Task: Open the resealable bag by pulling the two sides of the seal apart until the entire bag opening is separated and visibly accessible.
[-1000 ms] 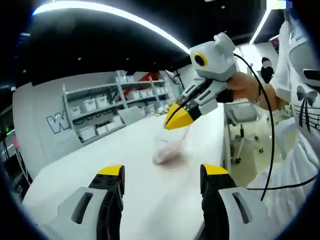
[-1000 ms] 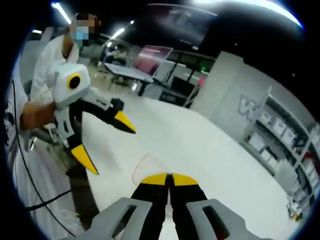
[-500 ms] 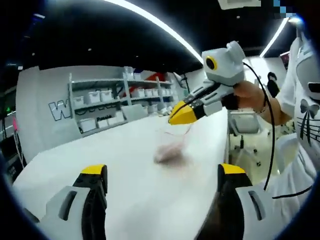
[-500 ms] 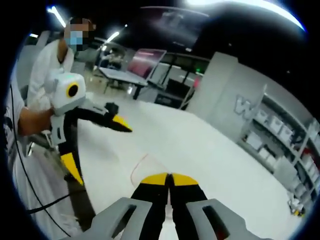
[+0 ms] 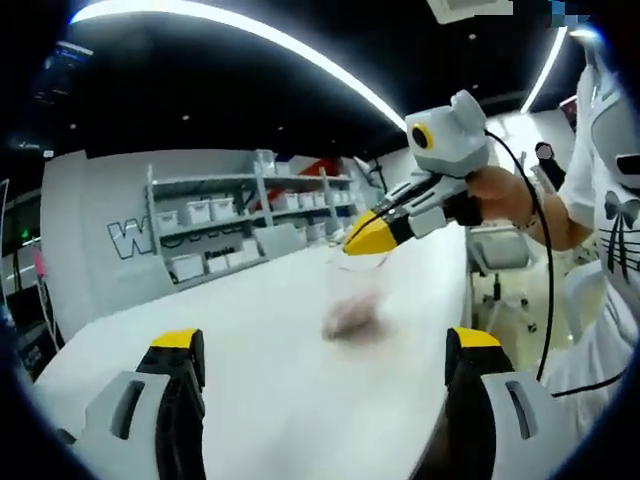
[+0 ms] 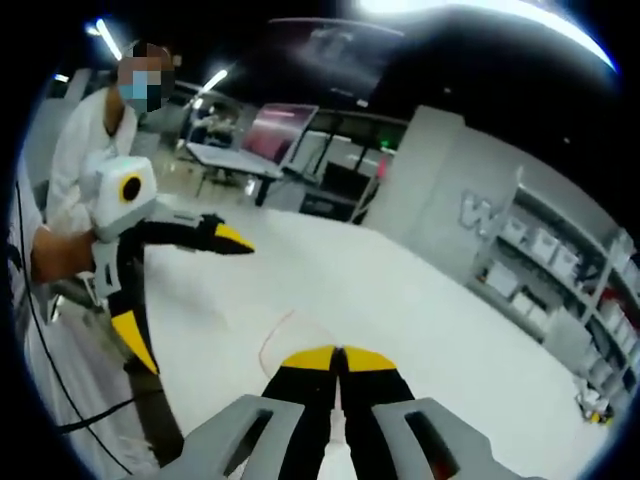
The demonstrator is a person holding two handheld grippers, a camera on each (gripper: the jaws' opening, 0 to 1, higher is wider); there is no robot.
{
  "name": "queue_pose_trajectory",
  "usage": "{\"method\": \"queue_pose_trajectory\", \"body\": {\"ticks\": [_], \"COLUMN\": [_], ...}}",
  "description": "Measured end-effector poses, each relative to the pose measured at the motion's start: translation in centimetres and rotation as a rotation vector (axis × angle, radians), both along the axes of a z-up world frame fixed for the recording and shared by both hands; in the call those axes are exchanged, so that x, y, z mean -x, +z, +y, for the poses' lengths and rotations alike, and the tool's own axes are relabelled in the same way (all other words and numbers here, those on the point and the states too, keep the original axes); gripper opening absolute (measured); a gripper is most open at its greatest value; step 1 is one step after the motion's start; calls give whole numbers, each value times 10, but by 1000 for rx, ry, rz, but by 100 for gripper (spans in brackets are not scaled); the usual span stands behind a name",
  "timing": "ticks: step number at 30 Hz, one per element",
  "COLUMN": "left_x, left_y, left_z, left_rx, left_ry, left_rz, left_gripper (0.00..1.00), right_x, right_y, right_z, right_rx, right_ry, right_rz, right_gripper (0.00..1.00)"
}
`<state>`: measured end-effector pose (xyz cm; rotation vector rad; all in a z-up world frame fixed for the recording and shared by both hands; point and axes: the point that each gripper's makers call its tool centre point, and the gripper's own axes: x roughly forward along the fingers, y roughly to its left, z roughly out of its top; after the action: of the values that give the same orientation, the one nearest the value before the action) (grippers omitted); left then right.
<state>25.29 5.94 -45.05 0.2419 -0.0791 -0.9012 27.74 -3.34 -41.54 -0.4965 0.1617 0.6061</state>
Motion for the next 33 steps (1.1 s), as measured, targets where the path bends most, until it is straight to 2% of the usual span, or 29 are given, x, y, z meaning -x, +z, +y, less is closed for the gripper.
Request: {"method": "queue_pose_trajectory", "body": {"ticks": [15, 33], "left_x": [1, 0], "left_y": [9, 14], "left_z": [4, 1], "left_rx": [14, 24], "left_ry": [17, 10], "left_rz": [-29, -30], "left_gripper": [100, 99], "right_x": [-11, -28], "right_y": [14, 27], "right_z": [-9, -13], "right_rx": [-37, -74], "right_ry": [-33, -65], "right_rz": [-27, -49], "right_gripper": [0, 0]}}
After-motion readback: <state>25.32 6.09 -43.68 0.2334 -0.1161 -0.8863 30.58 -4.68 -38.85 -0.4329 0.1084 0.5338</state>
